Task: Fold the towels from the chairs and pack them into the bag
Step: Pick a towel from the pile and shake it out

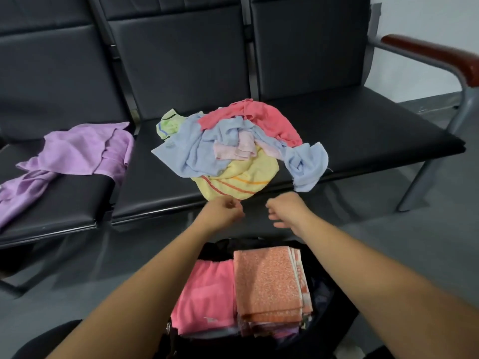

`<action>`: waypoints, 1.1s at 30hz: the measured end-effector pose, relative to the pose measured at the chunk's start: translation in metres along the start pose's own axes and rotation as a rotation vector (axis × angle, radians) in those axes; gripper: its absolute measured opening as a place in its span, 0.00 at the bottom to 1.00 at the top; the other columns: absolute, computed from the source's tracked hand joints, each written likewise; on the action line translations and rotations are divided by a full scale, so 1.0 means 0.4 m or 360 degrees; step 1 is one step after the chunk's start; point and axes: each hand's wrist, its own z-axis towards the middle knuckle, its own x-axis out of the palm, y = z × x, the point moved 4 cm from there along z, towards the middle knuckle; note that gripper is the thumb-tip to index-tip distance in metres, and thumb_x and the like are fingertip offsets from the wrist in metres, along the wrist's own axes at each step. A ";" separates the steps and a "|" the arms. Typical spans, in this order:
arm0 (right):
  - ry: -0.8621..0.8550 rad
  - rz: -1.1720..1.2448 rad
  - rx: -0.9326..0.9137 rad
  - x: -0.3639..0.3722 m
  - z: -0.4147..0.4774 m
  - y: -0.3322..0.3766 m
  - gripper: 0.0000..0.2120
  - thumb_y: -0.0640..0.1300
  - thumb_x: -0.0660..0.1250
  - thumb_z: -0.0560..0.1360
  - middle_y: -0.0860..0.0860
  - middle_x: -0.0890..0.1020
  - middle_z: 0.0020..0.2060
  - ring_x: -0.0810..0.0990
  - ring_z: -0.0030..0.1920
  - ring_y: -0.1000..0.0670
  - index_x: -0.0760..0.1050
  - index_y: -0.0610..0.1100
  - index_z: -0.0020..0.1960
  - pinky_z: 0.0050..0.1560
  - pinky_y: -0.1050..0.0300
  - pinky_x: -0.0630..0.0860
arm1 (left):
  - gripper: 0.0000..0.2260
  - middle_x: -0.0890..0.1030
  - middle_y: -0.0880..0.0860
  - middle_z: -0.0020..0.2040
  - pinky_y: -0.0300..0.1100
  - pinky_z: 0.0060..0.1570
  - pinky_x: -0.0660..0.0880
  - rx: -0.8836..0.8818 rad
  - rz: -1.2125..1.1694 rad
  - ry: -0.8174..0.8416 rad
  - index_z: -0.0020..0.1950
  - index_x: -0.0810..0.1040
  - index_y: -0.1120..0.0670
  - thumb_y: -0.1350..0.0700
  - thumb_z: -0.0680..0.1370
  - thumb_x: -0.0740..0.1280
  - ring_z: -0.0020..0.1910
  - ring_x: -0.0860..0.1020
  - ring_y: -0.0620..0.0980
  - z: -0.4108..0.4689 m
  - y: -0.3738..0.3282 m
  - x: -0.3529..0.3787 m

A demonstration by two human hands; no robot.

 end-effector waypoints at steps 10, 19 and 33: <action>-0.0335 -0.0677 -0.0621 -0.013 0.066 0.197 0.14 0.43 0.66 0.77 0.46 0.74 0.57 0.78 0.43 0.48 0.74 0.43 0.62 0.36 0.56 0.71 | 0.20 0.73 0.53 0.71 0.41 0.56 0.68 0.0172 0.0492 -0.0530 0.73 0.72 0.51 0.55 0.81 0.65 0.64 0.75 0.53 0.109 -0.009 -0.218; -0.0826 -0.0893 -0.0668 -0.084 0.266 0.344 0.17 0.42 0.65 0.79 0.38 0.69 0.63 0.78 0.53 0.36 0.68 0.36 0.65 0.50 0.47 0.74 | 0.28 0.66 0.48 0.70 0.54 0.71 0.59 0.0000 0.0910 -0.0395 0.77 0.64 0.38 0.40 0.77 0.66 0.73 0.63 0.52 0.196 0.039 -0.190; -0.0865 -0.0718 -0.1011 -0.112 0.291 0.379 0.06 0.45 0.65 0.80 0.47 0.73 0.51 0.77 0.41 0.45 0.78 0.44 0.48 0.43 0.50 0.75 | 0.23 0.66 0.52 0.67 0.54 0.68 0.62 -0.0090 0.0985 -0.0311 0.72 0.66 0.43 0.45 0.77 0.65 0.69 0.63 0.57 0.224 0.010 -0.184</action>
